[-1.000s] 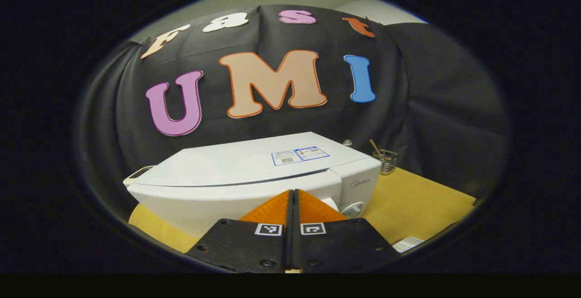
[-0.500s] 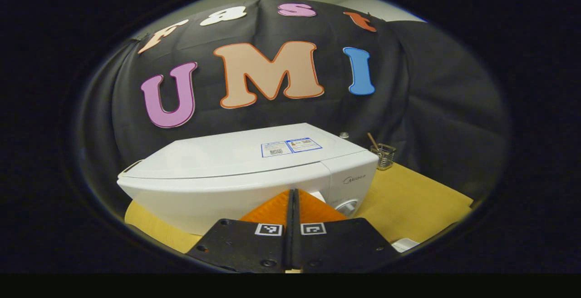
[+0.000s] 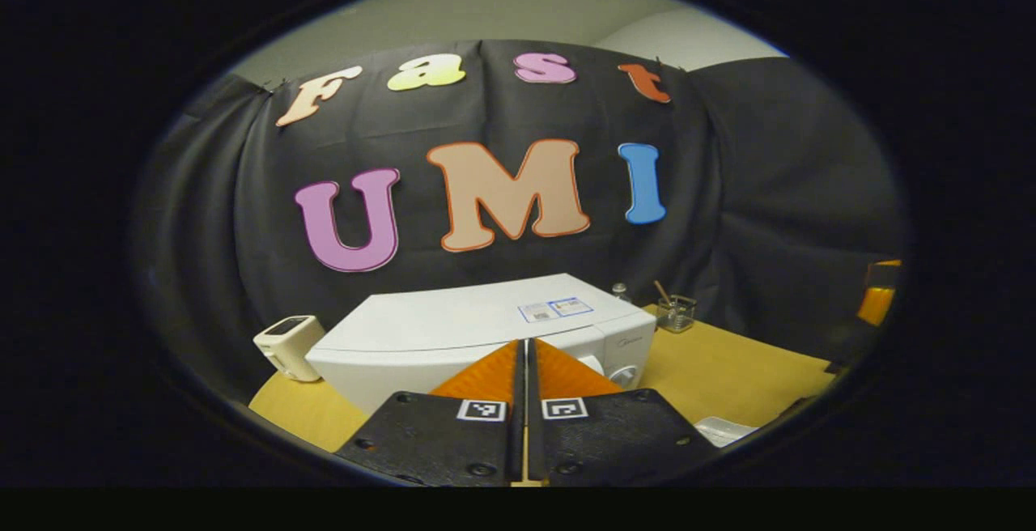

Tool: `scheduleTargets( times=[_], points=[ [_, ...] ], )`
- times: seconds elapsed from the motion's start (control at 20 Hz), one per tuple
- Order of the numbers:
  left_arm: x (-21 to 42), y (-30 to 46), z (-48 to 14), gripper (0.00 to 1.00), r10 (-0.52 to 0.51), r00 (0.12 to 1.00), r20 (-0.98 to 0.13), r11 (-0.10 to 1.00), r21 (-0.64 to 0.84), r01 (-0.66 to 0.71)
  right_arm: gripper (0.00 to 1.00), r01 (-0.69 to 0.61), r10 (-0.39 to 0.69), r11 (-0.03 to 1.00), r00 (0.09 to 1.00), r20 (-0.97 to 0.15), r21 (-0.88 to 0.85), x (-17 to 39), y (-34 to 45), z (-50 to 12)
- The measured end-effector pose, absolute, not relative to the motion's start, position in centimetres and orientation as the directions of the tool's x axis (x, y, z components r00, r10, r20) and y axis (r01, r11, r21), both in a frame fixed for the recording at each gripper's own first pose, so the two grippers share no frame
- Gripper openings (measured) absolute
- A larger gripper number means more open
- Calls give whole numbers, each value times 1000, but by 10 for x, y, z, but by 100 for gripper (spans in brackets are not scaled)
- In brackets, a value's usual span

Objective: Open the microwave oven with the left hand, put the food in, and close the microwave oven.

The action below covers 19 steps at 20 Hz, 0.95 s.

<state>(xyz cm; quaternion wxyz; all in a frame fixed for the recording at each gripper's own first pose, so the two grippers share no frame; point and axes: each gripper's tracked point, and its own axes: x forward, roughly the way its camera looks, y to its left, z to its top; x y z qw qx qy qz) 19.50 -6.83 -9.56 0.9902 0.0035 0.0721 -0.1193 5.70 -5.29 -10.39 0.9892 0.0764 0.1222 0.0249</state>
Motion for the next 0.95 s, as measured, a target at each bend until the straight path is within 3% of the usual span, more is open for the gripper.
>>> scheduleTargets(
  times=[0.05, 0.2, 0.35, 0.4, 0.55, 0.6, 0.65, 0.7, 0.8, 0.85, 0.9, 0.95],
  points=[
    [185, -65, -87, 7, -253, 957, -138, 967, -18, 253, 98, -40, 77, 987, 969, -235, 156, 60, -47, -103],
    [145, -42, -78, 83, -230, 962, -151, 973, -37, 227, 98, -76, 112, 983, 969, -221, 168, 68, -27, -97],
    [112, -20, -83, 89, -178, 964, -195, 982, -104, 160, 98, -110, 144, 980, 968, -205, 167, 72, -10, -92],
    [102, -12, -83, 89, -155, 967, -200, 985, -111, 135, 89, -121, 153, 979, 967, -202, 163, 73, -5, -91],
    [73, 15, -90, 90, -87, 968, -235, 989, -137, 55, 89, -144, 177, 975, 963, -203, 166, 71, 9, -91],
    [65, 17, -91, 93, -85, 965, -249, 987, -157, 46, 98, -149, 181, 975, 962, -203, 166, 70, 11, -90],
    [60, 21, -90, 94, -82, 963, -256, 985, -168, 39, 89, -152, 185, 975, 961, -204, 164, 69, 12, -91],
    [58, 25, -90, 96, -70, 963, -260, 985, -169, 26, 89, -153, 186, 975, 960, -211, 162, 69, 14, -93],
    [54, 26, -91, 96, -69, 960, -273, 985, -172, 22, 89, -155, 189, 974, 959, -213, 166, 69, 15, -92],
    [53, 24, -87, 96, -78, 961, -267, 984, -177, 31, 98, -156, 189, 974, 960, -208, 167, 68, 15, -90],
    [52, 23, -84, 96, -82, 962, -260, 984, -174, 37, 89, -155, 188, 974, 960, -208, 166, 67, 14, -89],
    [52, 25, -81, 96, -76, 965, -252, 986, -163, 35, 89, -154, 187, 974, 960, -207, 164, 67, 13, -88]
  ],
)
